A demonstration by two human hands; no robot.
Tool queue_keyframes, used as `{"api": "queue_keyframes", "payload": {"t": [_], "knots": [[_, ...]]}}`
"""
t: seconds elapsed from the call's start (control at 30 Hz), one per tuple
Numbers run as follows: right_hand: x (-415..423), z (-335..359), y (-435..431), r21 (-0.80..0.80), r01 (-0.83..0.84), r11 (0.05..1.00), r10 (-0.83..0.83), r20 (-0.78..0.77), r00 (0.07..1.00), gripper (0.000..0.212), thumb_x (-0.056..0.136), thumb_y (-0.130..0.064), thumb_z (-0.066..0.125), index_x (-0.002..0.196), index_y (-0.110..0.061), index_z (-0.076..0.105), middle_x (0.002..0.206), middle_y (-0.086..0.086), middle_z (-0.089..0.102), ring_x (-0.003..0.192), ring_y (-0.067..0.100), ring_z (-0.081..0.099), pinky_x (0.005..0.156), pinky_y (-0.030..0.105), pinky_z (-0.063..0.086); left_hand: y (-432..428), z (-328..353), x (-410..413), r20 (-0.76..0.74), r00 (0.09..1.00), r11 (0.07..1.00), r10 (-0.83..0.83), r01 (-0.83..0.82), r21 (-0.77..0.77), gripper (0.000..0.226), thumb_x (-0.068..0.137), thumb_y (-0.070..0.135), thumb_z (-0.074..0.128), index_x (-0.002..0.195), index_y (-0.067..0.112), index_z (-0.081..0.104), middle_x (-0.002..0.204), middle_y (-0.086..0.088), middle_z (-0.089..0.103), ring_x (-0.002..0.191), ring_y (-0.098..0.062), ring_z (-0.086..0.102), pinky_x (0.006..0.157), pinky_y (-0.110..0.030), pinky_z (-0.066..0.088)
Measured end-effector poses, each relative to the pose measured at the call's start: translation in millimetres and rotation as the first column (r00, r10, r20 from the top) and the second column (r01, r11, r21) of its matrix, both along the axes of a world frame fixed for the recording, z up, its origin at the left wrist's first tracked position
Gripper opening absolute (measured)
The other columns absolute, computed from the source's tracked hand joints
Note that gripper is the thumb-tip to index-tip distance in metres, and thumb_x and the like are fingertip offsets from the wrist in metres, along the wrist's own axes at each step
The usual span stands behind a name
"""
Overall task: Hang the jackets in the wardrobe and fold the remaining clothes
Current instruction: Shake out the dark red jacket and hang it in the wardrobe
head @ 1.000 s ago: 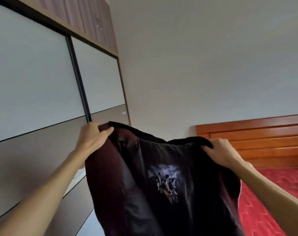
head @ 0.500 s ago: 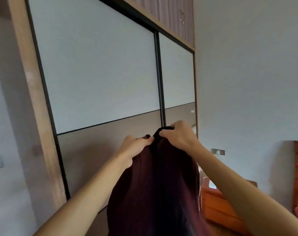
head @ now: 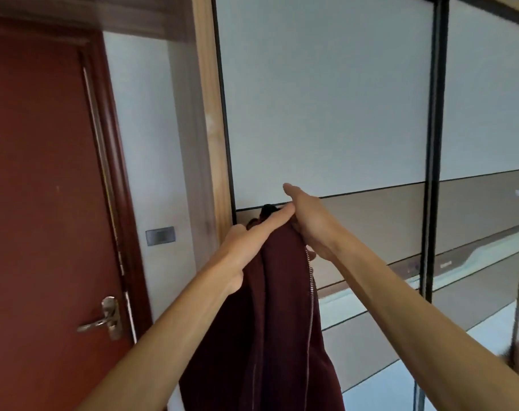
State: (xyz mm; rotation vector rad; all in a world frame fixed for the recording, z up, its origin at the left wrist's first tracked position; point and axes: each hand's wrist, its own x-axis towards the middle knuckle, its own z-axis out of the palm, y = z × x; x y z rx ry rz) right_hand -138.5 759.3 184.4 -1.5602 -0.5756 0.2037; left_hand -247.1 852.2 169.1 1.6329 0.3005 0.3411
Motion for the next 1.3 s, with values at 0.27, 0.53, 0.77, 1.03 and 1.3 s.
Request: {"api": "queue_keyframes", "payload": {"t": [0.27,0.53,0.77,1.03,1.3], "knots": [[19,12,36,-0.188,-0.35,0.918,0.384,0.195,0.902,0.057,0.103,-0.042,0.041,0.088,0.003,0.072,0.074,0.017,0.074,0.064,0.032,0.07,0.056,0.035,0.059,25,-19,-8,0.083,0.947,0.949,0.311,-0.313,0.021,0.024,0.078,0.024,0.078,0.099,0.013,0.075,0.087,-0.003,0.078,0.083,-0.015,0.075,0.069,-0.026,0.057],[103,-8,88,-0.427,0.201,0.882,0.365,0.886,0.286,0.037,0.097,-0.031,0.046,0.08,-0.012,0.073,0.089,0.002,0.071,0.09,0.024,0.062,0.081,0.036,0.048,33,-20,-8,0.032,0.856,0.856,0.515,-0.516,0.033,0.017,0.082,0.022,0.071,0.09,0.008,0.077,0.089,-0.011,0.077,0.078,-0.019,0.073,0.065,-0.027,0.055],[126,-23,115,-0.298,0.531,0.793,0.522,0.782,-0.341,0.025,0.076,-0.028,0.069,0.097,-0.021,0.078,0.108,0.001,0.067,0.108,0.027,0.055,0.103,0.038,0.028,30,-29,5,0.023,0.842,0.841,0.539,-0.539,0.05,0.018,0.077,0.022,0.074,0.085,0.005,0.076,0.089,-0.014,0.077,0.081,-0.025,0.074,0.073,-0.033,0.055],[157,-30,109,-0.325,0.539,0.777,0.55,0.768,-0.329,0.049,0.073,-0.029,0.075,0.122,-0.024,0.068,0.138,0.005,0.055,0.111,0.026,0.054,0.094,0.037,0.041,20,-31,28,0.029,0.841,0.84,0.54,-0.541,0.034,0.015,0.079,0.018,0.073,0.086,0.006,0.077,0.092,-0.017,0.076,0.088,-0.03,0.075,0.078,-0.037,0.057],[196,-36,84,-0.261,0.488,0.833,0.461,0.815,-0.351,0.046,0.068,-0.023,0.075,0.114,-0.025,0.072,0.129,0.003,0.061,0.092,0.024,0.057,0.08,0.035,0.045,12,-31,59,0.025,0.864,0.863,0.503,-0.503,0.037,0.011,0.079,0.018,0.075,0.087,0.012,0.079,0.086,-0.011,0.078,0.077,-0.021,0.075,0.068,-0.03,0.058]]}}
